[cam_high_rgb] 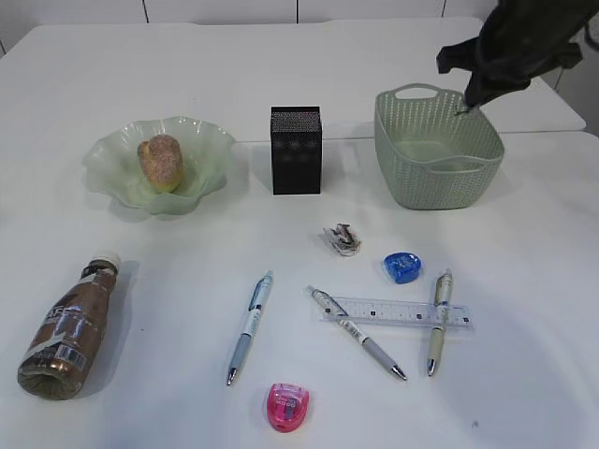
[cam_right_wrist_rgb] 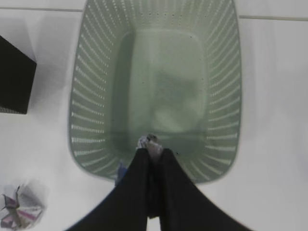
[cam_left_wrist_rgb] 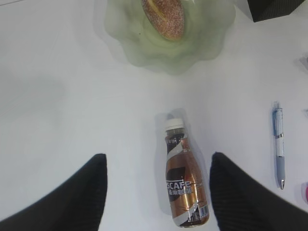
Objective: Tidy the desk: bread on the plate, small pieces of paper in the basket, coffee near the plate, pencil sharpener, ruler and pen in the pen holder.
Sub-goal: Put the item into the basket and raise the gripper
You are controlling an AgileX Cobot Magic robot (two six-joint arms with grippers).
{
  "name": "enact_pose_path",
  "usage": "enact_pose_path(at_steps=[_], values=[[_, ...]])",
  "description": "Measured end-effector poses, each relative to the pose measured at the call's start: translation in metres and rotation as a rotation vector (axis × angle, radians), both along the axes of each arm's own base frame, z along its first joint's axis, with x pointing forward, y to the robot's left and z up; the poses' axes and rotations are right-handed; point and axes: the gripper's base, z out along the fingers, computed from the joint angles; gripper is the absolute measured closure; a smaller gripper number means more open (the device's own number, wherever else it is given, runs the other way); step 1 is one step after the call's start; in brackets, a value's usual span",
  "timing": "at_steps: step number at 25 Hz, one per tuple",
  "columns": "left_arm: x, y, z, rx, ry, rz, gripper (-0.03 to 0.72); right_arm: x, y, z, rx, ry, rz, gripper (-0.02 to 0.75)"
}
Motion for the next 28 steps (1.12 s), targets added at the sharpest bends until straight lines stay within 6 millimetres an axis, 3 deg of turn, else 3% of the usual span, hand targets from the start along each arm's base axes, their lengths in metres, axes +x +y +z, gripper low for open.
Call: enact_pose_path(at_steps=[3, 8, 11, 17, 20, 22, 25, 28], values=[[0.000, 0.000, 0.000, 0.000, 0.000, 0.000, 0.222, 0.021, 0.001, -0.023, -0.001, -0.006, -0.001, 0.704], [0.000, 0.000, 0.000, 0.000, 0.000, 0.000, 0.222, 0.049, 0.003, -0.035, 0.002, -0.041, -0.001, 0.704], [0.000, 0.000, 0.000, 0.000, 0.000, 0.000, 0.222, 0.064, 0.004, -0.054, -0.001, -0.024, -0.001, 0.703], [0.000, 0.000, 0.000, -0.004, 0.001, -0.001, 0.222, 0.074, 0.005, -0.073, -0.003, 0.003, -0.001, 0.672], [0.000, 0.000, 0.000, -0.004, 0.001, -0.001, 0.222, 0.075, 0.005, -0.076, -0.003, 0.007, -0.001, 0.613], [0.000, -0.001, 0.000, -0.006, 0.001, -0.001, 0.222, 0.076, 0.005, -0.076, -0.004, -0.003, 0.001, 0.395], [0.000, -0.001, 0.000, -0.006, 0.001, -0.001, 0.222, 0.077, 0.005, -0.075, -0.003, -0.010, 0.001, 0.225], [0.000, -0.001, 0.000, -0.006, 0.001, -0.001, 0.222, 0.075, 0.005, -0.076, -0.005, 0.018, 0.001, 0.167]])
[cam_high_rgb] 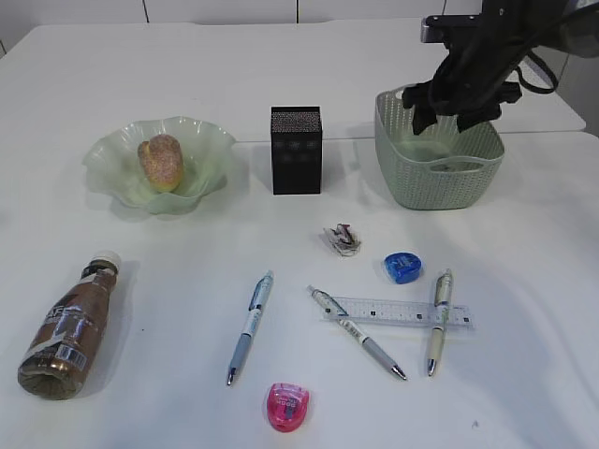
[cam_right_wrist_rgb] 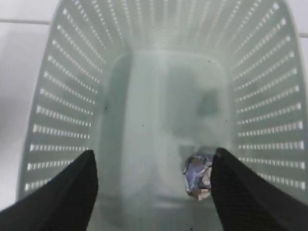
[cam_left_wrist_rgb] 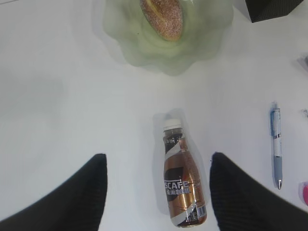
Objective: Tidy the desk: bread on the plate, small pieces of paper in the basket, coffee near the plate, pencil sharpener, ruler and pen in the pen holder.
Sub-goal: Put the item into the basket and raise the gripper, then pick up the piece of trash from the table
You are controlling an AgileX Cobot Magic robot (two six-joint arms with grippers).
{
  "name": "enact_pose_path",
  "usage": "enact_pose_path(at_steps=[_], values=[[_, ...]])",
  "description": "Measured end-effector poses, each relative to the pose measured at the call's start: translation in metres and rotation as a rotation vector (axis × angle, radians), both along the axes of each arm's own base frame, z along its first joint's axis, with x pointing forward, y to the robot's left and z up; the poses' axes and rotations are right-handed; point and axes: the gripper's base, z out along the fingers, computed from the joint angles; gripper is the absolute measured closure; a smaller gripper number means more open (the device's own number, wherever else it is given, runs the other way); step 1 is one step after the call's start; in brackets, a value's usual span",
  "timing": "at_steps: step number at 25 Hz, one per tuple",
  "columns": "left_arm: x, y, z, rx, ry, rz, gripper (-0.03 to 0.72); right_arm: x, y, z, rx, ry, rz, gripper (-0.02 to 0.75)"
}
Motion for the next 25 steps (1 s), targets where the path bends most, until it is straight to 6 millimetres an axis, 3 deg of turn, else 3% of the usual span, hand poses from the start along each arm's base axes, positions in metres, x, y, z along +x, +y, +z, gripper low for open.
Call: enact_pose_path(at_steps=[3, 6, 11, 14, 17, 18, 20, 21, 25], values=[[0.000, 0.000, 0.000, 0.000, 0.000, 0.000, 0.222, -0.002, 0.000, 0.000, 0.007, 0.032, -0.002, 0.160], [0.000, 0.000, 0.000, 0.000, 0.000, 0.000, 0.222, -0.010, 0.007, 0.019, 0.074, 0.096, 0.028, 0.157], [0.000, 0.000, 0.000, 0.000, 0.000, 0.000, 0.222, -0.025, 0.029, 0.086, 0.188, -0.001, 0.172, 0.201], [0.000, 0.000, 0.000, 0.000, 0.000, 0.000, 0.222, -0.036, 0.046, 0.103, 0.189, 0.001, 0.241, 0.218], [0.000, 0.000, 0.000, 0.000, 0.000, 0.000, 0.222, -0.043, 0.054, 0.101, 0.177, 0.058, 0.288, 0.221], [0.000, 0.000, 0.000, 0.000, 0.000, 0.000, 0.222, -0.047, 0.069, 0.100, 0.175, 0.072, 0.325, 0.221], [0.000, 0.000, 0.000, 0.000, 0.000, 0.000, 0.222, -0.047, 0.069, 0.100, 0.175, 0.072, 0.325, 0.221], [0.000, 0.000, 0.000, 0.000, 0.000, 0.000, 0.222, -0.052, 0.084, 0.099, 0.157, 0.095, 0.363, 0.223], [0.000, 0.000, 0.000, 0.000, 0.000, 0.000, 0.222, -0.058, 0.100, 0.097, 0.073, 0.105, 0.398, 0.225]])
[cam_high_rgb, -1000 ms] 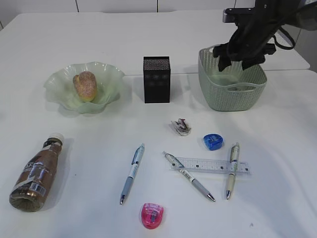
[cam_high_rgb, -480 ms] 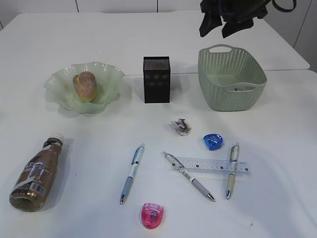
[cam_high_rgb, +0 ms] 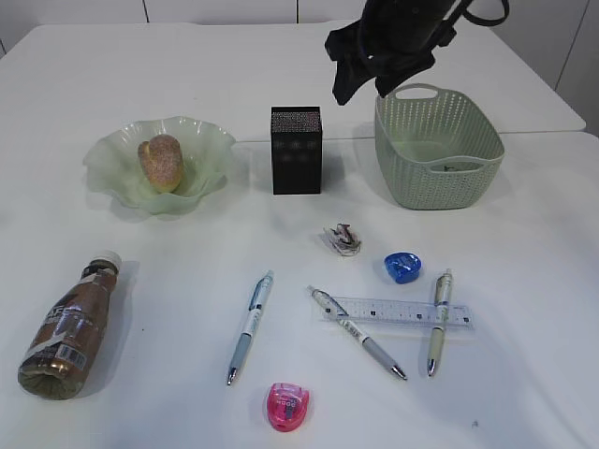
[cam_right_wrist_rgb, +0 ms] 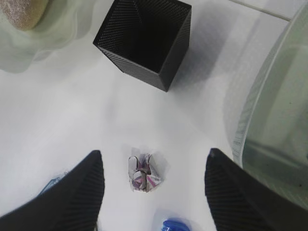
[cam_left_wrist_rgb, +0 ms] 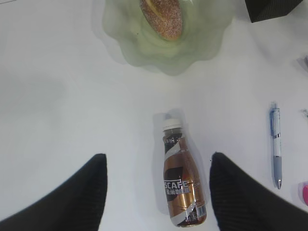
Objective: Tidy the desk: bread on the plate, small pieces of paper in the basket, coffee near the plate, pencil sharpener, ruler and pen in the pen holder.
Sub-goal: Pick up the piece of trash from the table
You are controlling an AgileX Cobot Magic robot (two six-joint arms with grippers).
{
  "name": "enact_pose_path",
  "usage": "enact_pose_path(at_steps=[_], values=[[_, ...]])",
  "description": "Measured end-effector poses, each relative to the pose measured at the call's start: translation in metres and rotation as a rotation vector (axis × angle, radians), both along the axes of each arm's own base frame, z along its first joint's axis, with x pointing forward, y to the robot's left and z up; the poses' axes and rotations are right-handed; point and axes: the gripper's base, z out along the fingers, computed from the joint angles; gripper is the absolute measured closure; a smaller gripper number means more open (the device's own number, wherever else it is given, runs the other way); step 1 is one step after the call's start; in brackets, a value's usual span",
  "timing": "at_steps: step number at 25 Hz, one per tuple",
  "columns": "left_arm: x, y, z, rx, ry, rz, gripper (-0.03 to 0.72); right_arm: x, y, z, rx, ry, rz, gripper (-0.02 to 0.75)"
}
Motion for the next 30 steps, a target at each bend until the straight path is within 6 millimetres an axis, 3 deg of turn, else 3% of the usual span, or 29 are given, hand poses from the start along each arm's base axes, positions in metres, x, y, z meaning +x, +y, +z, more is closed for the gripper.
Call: enact_pose_path(at_steps=[2, 5, 17, 18, 20, 24, 26, 30], values=[[0.000, 0.000, 0.000, 0.000, 0.000, 0.000, 0.222, 0.000, 0.000, 0.000, 0.000, 0.000, 0.000, 0.225], [0.000, 0.000, 0.000, 0.000, 0.000, 0.000, 0.222, -0.006, 0.015, -0.008, -0.045, 0.018, 0.031, 0.225], [0.000, 0.000, 0.000, 0.000, 0.000, 0.000, 0.222, -0.008, 0.022, -0.087, -0.113, 0.238, 0.022, 0.225], [0.000, 0.000, 0.000, 0.000, 0.000, 0.000, 0.222, -0.008, 0.022, -0.087, -0.113, 0.238, 0.022, 0.225], [0.000, 0.000, 0.000, 0.000, 0.000, 0.000, 0.222, -0.009, 0.035, -0.107, -0.131, 0.274, 0.049, 0.225], [0.000, 0.000, 0.000, 0.000, 0.000, 0.000, 0.222, -0.013, 0.051, -0.121, -0.173, 0.283, 0.090, 0.225], [0.000, 0.000, 0.000, 0.002, 0.000, 0.000, 0.222, -0.013, 0.051, -0.121, -0.173, 0.283, 0.090, 0.225], [0.000, 0.000, 0.000, 0.002, 0.000, 0.000, 0.222, -0.010, 0.050, -0.142, -0.253, 0.295, 0.094, 0.225]])
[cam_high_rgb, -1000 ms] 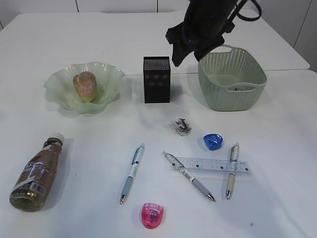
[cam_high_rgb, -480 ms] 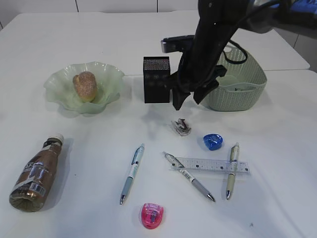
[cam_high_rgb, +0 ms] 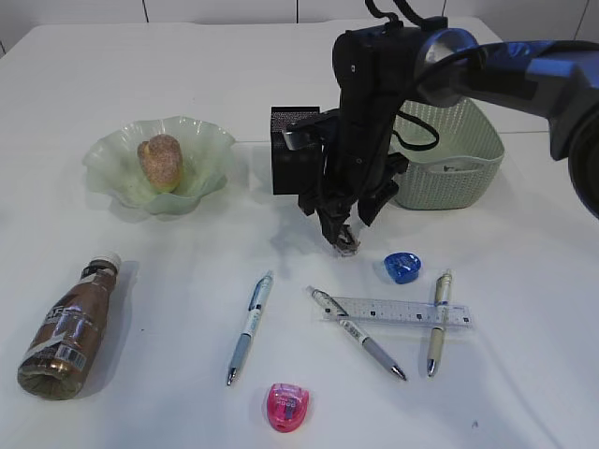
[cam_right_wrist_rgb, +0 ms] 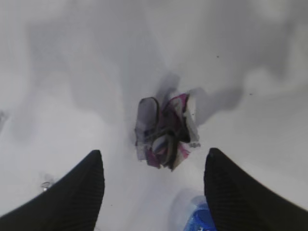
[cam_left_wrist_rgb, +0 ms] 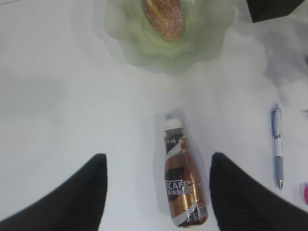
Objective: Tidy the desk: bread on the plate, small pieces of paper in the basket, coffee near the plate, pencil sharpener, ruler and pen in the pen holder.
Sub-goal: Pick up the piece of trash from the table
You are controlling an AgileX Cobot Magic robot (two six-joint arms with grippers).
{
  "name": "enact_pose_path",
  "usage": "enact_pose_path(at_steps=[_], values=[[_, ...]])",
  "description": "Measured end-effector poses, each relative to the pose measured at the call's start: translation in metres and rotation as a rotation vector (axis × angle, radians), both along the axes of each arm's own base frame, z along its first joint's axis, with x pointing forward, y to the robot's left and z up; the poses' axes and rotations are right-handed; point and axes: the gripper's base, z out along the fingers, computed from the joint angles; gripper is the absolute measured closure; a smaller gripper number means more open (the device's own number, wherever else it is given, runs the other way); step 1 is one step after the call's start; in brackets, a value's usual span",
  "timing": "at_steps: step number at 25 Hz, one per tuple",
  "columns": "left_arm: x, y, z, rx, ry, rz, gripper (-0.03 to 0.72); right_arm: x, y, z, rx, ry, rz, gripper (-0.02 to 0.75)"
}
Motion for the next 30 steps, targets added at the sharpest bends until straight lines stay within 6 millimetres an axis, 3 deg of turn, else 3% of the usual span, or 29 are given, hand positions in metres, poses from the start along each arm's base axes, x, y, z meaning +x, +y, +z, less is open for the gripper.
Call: enact_pose_path(at_steps=[15, 28, 30], values=[[0.000, 0.000, 0.000, 0.001, 0.000, 0.000, 0.222, 0.004, 0.000, -0.005, -0.006, -0.027, 0.000, 0.225], [0.000, 0.000, 0.000, 0.001, 0.000, 0.000, 0.222, 0.005, 0.000, -0.028, -0.024, 0.013, 0.000, 0.225], [0.000, 0.000, 0.000, 0.001, 0.000, 0.000, 0.222, 0.006, 0.001, -0.034, -0.026, 0.017, 0.000, 0.261]])
